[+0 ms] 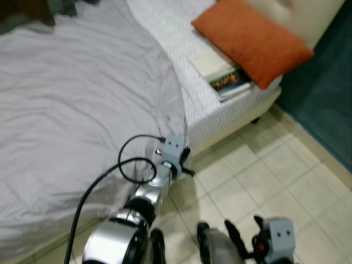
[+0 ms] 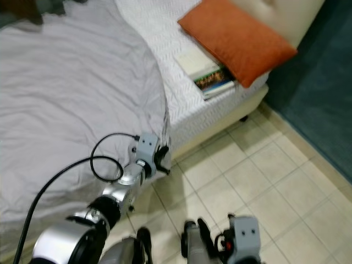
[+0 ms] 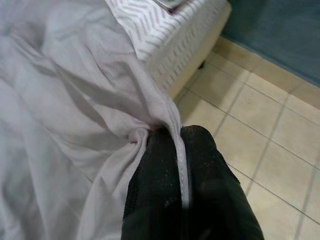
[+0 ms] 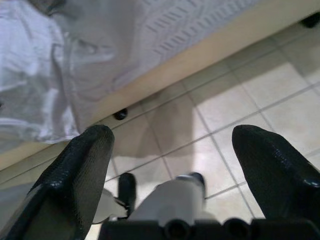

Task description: Clean up the room

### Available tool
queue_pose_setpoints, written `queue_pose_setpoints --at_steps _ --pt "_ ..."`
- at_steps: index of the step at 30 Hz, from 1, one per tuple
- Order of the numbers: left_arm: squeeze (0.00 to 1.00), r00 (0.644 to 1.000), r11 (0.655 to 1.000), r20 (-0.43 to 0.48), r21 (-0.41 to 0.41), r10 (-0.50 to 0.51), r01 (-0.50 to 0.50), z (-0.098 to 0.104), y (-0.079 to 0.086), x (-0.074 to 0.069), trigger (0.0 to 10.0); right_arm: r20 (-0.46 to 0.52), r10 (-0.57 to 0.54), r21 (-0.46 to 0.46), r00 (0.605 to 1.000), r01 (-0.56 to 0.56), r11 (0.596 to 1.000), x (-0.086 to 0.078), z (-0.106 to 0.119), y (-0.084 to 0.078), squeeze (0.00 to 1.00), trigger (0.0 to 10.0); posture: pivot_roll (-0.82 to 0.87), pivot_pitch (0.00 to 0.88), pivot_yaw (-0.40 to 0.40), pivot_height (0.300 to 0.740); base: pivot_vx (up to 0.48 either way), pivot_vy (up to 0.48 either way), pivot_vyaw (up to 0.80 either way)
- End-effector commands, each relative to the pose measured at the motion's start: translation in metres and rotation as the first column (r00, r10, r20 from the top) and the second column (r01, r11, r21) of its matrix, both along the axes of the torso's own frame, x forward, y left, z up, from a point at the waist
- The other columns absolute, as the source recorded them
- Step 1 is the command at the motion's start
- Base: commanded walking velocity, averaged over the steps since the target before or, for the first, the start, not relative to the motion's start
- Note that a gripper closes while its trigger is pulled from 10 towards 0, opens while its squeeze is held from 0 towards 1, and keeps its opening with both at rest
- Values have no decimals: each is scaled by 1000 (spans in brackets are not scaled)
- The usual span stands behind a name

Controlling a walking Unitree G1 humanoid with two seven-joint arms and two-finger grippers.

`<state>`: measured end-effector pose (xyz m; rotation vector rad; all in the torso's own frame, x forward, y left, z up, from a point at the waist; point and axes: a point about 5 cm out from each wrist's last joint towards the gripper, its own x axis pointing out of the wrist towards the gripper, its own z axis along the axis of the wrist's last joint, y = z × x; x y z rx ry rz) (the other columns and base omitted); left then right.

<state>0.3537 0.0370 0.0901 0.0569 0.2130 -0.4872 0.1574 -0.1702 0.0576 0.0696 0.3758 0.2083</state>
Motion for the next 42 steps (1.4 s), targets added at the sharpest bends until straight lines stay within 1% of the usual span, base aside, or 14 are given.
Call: queue_pose_setpoints --at_steps 1,13,14,15,16,17,18,19,21,25,33,40,41,42 --pt "0 997 998 -44 12 -60 60 -10 -16 -10 10000 -14 -9 -13 1000 9 1000 -5 -1 -3 0 10000 -380 353 58 740 330 -345 0" --pt "0 989 989 -54 40 -140 142 -12 -33 -18 10000 -22 -17 -10 1000 17 1000 -10 -2 -1 0 10000 -381 369 66 740 275 -287 0" --pt "0 977 976 -85 87 -194 202 -19 -40 -25 10000 -25 -16 -9 1000 16 1000 -11 -2 -1 0 10000 -379 373 64 740 0 0 0" --pt "0 977 976 -85 87 -194 202 -19 -40 -25 10000 -25 -16 -9 1000 16 1000 -11 -2 -1 0 10000 -379 373 64 740 0 0 0" --pt "0 959 955 -124 127 -253 268 -29 -48 -35 10000 -29 -13 -9 999 13 1000 -13 -2 0 0 10000 -379 380 62 740 0 0 0" --pt "0 959 955 -124 127 -253 268 -29 -48 -35 10000 -29 -13 -9 999 13 1000 -13 -2 0 0 10000 -379 380 62 740 0 0 0" --pt "0 927 924 -186 146 -325 353 -43 -58 -52 10000 -35 -7 -8 999 7 1000 -14 -3 1 0 10000 -380 388 61 740 0 0 0" --pt "0 927 924 -186 146 -325 353 -43 -58 -52 10000 -35 -7 -8 999 7 1000 -14 -3 1 0 10000 -380 388 61 740 0 0 0" --pt "0 897 896 -230 156 -377 416 -54 -69 -68 10000 -42 2 -9 999 -2 1000 -17 -2 2 0 10000 -395 407 53 740 0 0 0" --pt "0 872 868 -247 169 -422 467 -59 -84 -82 10000 -49 12 -13 999 -13 1000 -21 -2 5 0 10000 -406 418 56 740 0 0 0" --pt "0 853 841 -238 183 -464 508 -59 -98 -92 10000 -58 4 -15 998 -5 1000 -25 -2 5 0 10000 -411 425 64 740 0 0 0" --pt "0 854 834 -182 193 -487 517 -48 -106 -88 10000 -59 -3 -18 998 2 1000 -26 -2 6 0 10000 -409 425 72 740 0 0 0" --pt "804 854 833 -177 196 -489 518 -47 -106 -88 10000 -59 -4 -18 998 3 1000 -26 -2 6 0 10000 -408 427 73 740 0 0 0" --pt "1000 850 826 -169 205 -498 525 -46 -106 -87 10000 -60 -5 -17 998 4 1000 -26 -2 6 0 10000 -408 428 74 740 0 0 0"
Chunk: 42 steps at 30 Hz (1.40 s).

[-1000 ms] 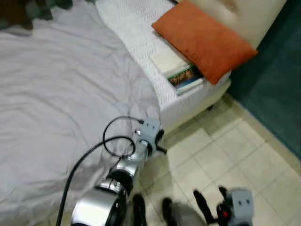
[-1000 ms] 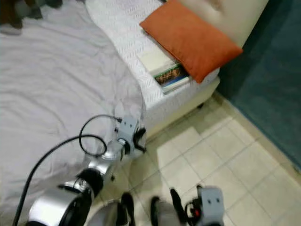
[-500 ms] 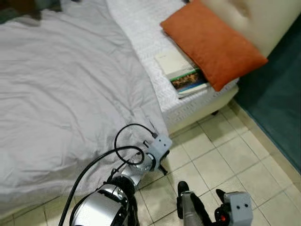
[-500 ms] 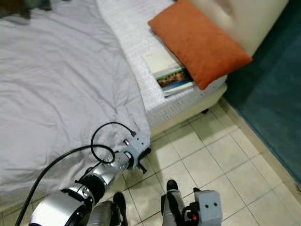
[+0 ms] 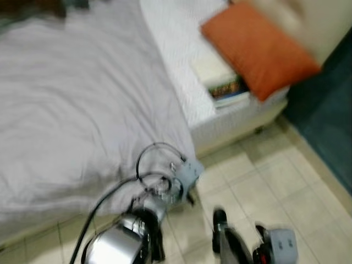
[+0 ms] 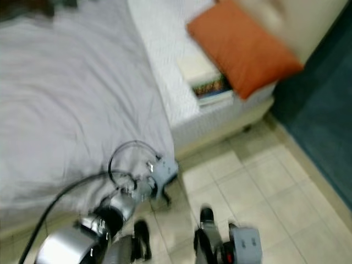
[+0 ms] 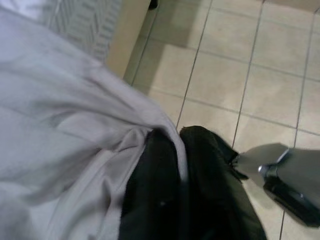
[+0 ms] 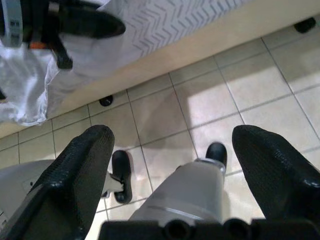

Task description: Clean up the room

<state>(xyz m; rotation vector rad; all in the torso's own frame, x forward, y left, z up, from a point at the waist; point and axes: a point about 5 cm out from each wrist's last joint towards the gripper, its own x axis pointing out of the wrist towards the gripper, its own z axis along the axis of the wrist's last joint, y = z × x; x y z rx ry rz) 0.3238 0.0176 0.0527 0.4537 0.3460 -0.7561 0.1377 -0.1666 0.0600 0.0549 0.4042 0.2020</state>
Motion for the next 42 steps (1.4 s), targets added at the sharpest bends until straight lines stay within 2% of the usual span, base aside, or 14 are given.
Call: queue_pose_setpoints --at_steps 1,5,14,16,19,20,21,24,25,30,33,39,40,42 --pt "1000 971 971 -107 -128 -215 201 -8 -86 -57 10000 -33 -3 1 999 3 1000 -6 -4 2 0 10000 -408 428 74 740 0 0 0" --pt "1000 972 972 -64 -82 -227 221 -7 -86 -54 10000 -36 -3 1 999 3 1000 -7 -5 3 0 10000 -407 428 75 740 0 0 0" --pt "1000 970 956 -37 -186 -239 228 5 -92 -52 10000 -33 -4 -2 999 4 1000 -2 -8 2 0 10000 -390 417 84 740 0 0 0" --pt "1000 989 945 -53 -305 -137 114 12 -71 -34 10000 3 -11 -6 1000 11 1000 10 -6 0 0 10000 -364 372 95 740 0 0 0" --pt "1000 999 923 -52 -385 -3 -18 13 -33 -14 10000 52 -31 -3 998 31 1000 28 -4 -4 0 10000 -322 302 102 740 0 0 0" --pt "1000 999 923 -52 -385 -3 -18 13 -33 -14 10000 52 -31 -3 998 31 1000 28 -4 -4 0 10000 -322 302 102 740 0 0 0" --pt "1000 998 913 -42 -404 37 -51 13 -20 -8 10000 69 -37 -1 997 38 999 33 -2 -5 0 10000 -322 302 102 740 0 0 0" --pt "1000 963 842 -1 -485 269 -236 20 46 11 10000 144 -105 17 984 104 994 61 3 -16 0 10000 -255 163 102 740 0 0 0" --pt "1000 947 821 19 -504 321 -268 22 59 13 10000 156 -120 21 980 118 993 65 4 -19 0 10000 -247 147 100 740 0 0 0" --pt "1000 900 769 94 -560 427 -306 32 89 8 10000 186 -181 39 966 177 983 77 4 -30 0 10000 -177 39 77 740 0 0 0" --pt "1000 864 775 205 -568 460 -277 41 107 -20 10000 247 -272 78 930 260 962 85 12 -42 0 10000 -118 0 54 740 0 0 0" --pt "1000 853 775 195 -548 485 -315 29 114 -53 10000 308 -264 65 914 256 964 91 18 -44 0 10000 -96 0 35 740 0 0 0" --pt "0 849 771 179 -540 496 -336 24 117 -55 10000 302 -252 49 919 249 967 93 16 -44 0 10000 -96 0 34 740 0 0 -506" --pt "0 829 743 128 -532 545 -406 12 123 -54 10000 272 -242 50 931 237 970 100 9 -42 0 10000 -98 0 30 740 0 0 -788"
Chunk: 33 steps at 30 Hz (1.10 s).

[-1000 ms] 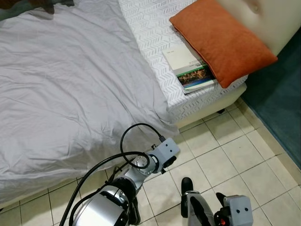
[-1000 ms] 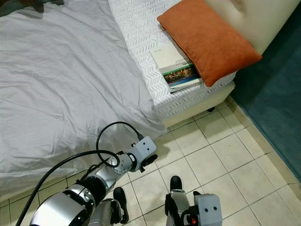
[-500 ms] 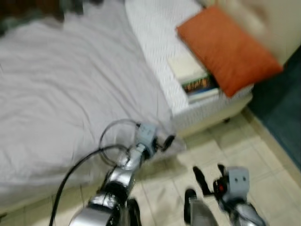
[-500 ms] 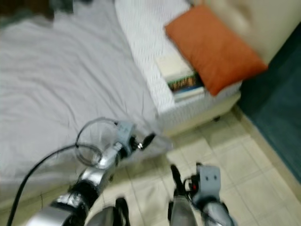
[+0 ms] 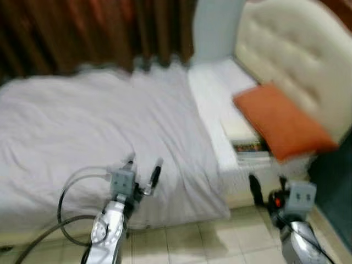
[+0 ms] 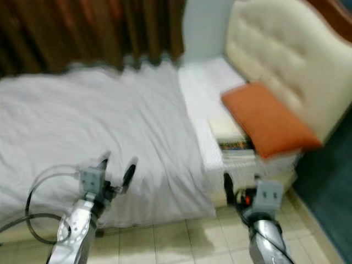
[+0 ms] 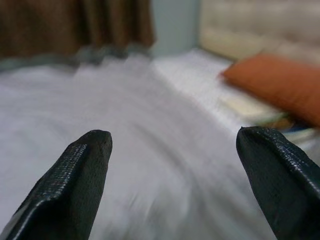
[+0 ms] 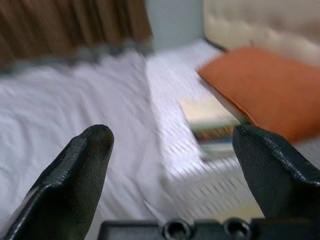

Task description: Clean up the room

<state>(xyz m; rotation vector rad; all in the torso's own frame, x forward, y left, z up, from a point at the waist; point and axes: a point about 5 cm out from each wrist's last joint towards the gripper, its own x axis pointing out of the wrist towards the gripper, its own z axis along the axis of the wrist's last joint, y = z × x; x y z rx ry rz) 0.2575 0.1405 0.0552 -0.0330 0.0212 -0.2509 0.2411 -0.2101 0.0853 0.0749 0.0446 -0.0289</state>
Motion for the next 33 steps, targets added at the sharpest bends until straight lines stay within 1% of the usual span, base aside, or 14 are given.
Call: queue_pose_setpoints --at_steps 1,4,6,7,8,9,11,13,16,18,22,23,31,33 --pt "0 999 999 14 22 31 -31 6 2 12 10000 -87 12 15 996 -10 1000 0 -20 2 0 10000 -99 0 28 740 0 0 -788" --pt "0 999 999 -16 34 36 -36 1 1 13 10000 -111 5 12 994 -4 1000 5 -27 -1 0 10000 -110 0 22 740 0 0 -788" --pt "0 999 998 -30 49 45 -43 -1 3 8 10000 -106 6 2 994 -5 1000 7 -27 -3 0 10000 -110 0 15 740 0 0 -788" --pt "0 997 997 -48 54 52 -49 -4 7 -1 10000 -98 3 -4 995 -3 1000 6 -26 -3 0 10000 -106 0 13 740 0 0 -788" --pt "0 997 997 -48 54 52 -49 -4 7 -1 10000 -98 3 -4 995 -3 1000 6 -26 -3 0 10000 -106 0 13 740 0 0 -788" --pt "0 997 997 -51 58 57 -54 -5 9 -7 10000 -83 11 -23 996 -13 1000 3 -25 -2 0 10000 -99 0 9 740 0 0 -788" --pt "0 997 997 -47 60 60 -57 -5 9 -8 10000 -76 16 -29 997 -18 999 2 -24 -1 0 10000 -99 0 9 740 0 0 -788" --pt "0 997 996 -4 47 77 -77 0 7 -10 10000 -80 20 -55 997 -25 998 -8 -30 -1 0 10000 -98 0 0 740 0 0 -788" --pt "0 996 996 -5 33 84 -84 0 6 -12 10000 -85 16 -57 996 -21 998 -13 -32 -3 0 10000 -98 0 -3 740 0 0 -788" --pt "0 996 996 -32 12 85 -85 -3 5 -13 10000 -93 7 -56 996 -12 998 -14 -34 -6 0 10000 -100 0 -1 740 0 0 -788" --pt "0 996 996 -39 -4 83 -84 -1 3 0 10000 -91 21 -94 996 -30 995 -2 -32 -6 0 10000 -109 0 4 740 0 -73 -791" --pt "0 996 996 -39 -4 83 -84 -1 3 0 10000 -91 21 -94 996 -30 995 -2 -32 -6 0 10000 -109 0 4 740 0 -292 -788" --pt "0 998 999 -50 5 40 -40 -1 1 10 10000 -53 0 -47 999 -2 999 5 -27 -5 0 10000 -116 0 13 740 0 -480 -794" --pt "0 995 999 -88 9 48 -47 -5 2 14 10000 -43 -19 -20 999 18 1000 5 -26 -6 0 10000 -130 0 23 740 0 0 -788"
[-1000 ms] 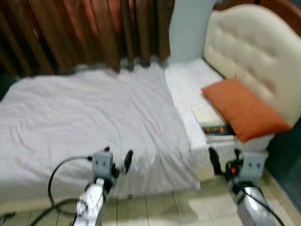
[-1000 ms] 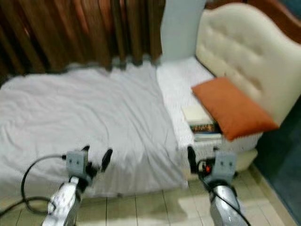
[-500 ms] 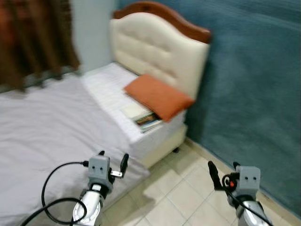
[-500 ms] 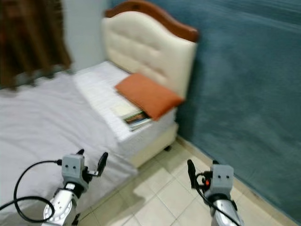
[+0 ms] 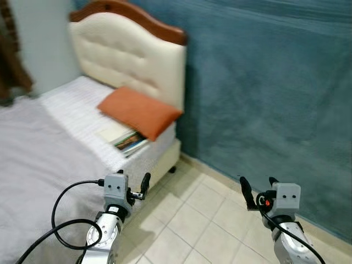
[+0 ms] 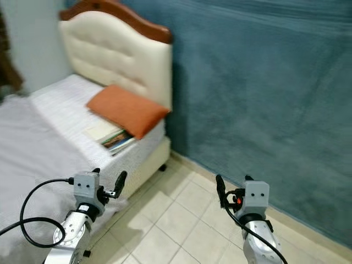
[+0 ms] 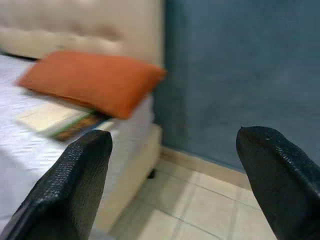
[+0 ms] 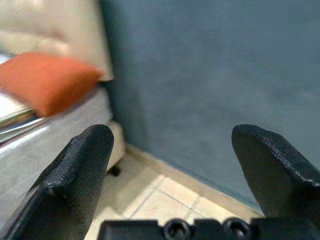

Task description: Clean up the room

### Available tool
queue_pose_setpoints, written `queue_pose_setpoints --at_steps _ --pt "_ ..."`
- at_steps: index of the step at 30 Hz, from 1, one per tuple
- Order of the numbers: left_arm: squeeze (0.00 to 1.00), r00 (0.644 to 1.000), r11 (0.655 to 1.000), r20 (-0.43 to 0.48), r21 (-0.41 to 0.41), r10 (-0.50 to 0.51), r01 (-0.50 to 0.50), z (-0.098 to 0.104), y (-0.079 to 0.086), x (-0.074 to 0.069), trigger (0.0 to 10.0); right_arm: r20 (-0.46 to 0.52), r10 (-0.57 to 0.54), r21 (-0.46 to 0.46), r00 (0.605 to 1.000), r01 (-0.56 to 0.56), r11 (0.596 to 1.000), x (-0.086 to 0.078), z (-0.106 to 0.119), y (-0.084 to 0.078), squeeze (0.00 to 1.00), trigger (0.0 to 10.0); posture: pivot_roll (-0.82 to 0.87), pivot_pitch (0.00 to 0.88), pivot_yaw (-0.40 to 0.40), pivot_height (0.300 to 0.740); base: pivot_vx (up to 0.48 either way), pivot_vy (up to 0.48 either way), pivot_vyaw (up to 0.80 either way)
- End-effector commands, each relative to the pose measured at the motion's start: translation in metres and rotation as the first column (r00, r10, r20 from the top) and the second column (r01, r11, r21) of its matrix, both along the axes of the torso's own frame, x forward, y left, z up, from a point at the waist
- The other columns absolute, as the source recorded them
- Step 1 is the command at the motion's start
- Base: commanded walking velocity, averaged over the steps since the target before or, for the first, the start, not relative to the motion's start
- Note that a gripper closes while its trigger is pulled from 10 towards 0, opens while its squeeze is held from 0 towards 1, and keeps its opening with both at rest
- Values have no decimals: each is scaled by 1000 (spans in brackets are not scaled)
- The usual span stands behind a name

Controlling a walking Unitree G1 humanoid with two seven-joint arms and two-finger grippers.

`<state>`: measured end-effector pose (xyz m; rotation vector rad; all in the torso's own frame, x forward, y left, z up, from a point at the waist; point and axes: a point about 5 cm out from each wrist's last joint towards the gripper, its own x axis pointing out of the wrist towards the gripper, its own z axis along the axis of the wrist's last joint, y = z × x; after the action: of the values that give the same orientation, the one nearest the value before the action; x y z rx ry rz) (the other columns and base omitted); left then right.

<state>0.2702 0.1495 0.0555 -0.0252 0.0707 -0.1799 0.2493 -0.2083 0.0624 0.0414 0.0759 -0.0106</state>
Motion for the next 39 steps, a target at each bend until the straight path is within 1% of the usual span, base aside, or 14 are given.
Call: queue_pose_setpoints --at_steps 1,7,17,20,22,24,25,26,27,28,29,30,32,39 --pt "0 999 1000 -39 -10 -22 22 -5 -7 1 10000 -12 -39 12 999 39 999 -3 -3 -8 0 10000 -130 0 23 740 0 0 -788" --pt "0 997 999 -73 -9 -40 39 -13 -6 -5 10000 -25 -59 58 998 60 996 -10 -7 -8 0 10000 -138 0 33 740 0 0 -796" --pt "0 997 998 -59 30 -54 56 -10 -11 3 10000 -41 -50 47 998 52 998 -13 -10 -11 0 10000 -153 0 38 740 0 0 -799" --pt "0 998 999 -53 18 -41 42 -8 -14 5 10000 -39 -45 45 998 46 998 -15 -10 -12 0 10000 -162 0 42 740 0 0 -800" --pt "0 998 1000 -58 24 14 -13 -10 -10 1 10000 -36 -30 50 999 32 998 -18 -10 -12 0 10000 -162 0 42 740 0 0 -800" --pt "0 998 999 -57 38 13 -11 -12 -6 -7 10000 -46 -17 47 999 19 999 -19 -11 -13 0 10000 -162 0 34 740 0 0 -800" --pt "0 998 1000 -63 23 5 -3 -13 -6 -9 10000 -49 1 21 999 1 1000 -18 -12 -12 0 10000 -153 0 28 740 0 0 -800" --pt "0 999 1000 -49 -10 21 -22 -10 -5 -7 10000 -20 -5 -31 1000 4 999 -14 -8 -13 0 10000 -149 0 26 740 480 0 0" --pt "0 997 996 3 -33 78 -78 -2 -1 -3 10000 72 -15 -130 997 25 991 -10 5 -16 0 10000 -145 0 24 740 480 0 0" --pt "0 989 989 66 -68 135 -130 7 5 -1 10000 250 69 -259 966 -3 966 -7 33 -10 0 10000 -145 0 24 740 480 0 0" --pt "0 983 987 108 -70 150 -143 14 8 0 10000 304 75 -284 950 16 959 -4 44 -9 0 10000 -144 0 19 740 469 0 0" --pt "0 982 995 159 -37 97 -92 24 3 -1 10000 270 -2 -197 963 57 979 -1 41 -15 0 10000 -136 0 13 740 472 0 0" --pt "0 983 997 168 -57 67 -59 31 -1 1 10000 238 -22 -140 971 57 988 0 35 -15 0 10000 -132 0 14 740 469 0 0" --pt "0 993 996 114 -85 42 -33 24 -7 3 10000 196 -33 -88 980 51 995 -2 26 -13 0 10000 -151 0 24 740 480 0 0"
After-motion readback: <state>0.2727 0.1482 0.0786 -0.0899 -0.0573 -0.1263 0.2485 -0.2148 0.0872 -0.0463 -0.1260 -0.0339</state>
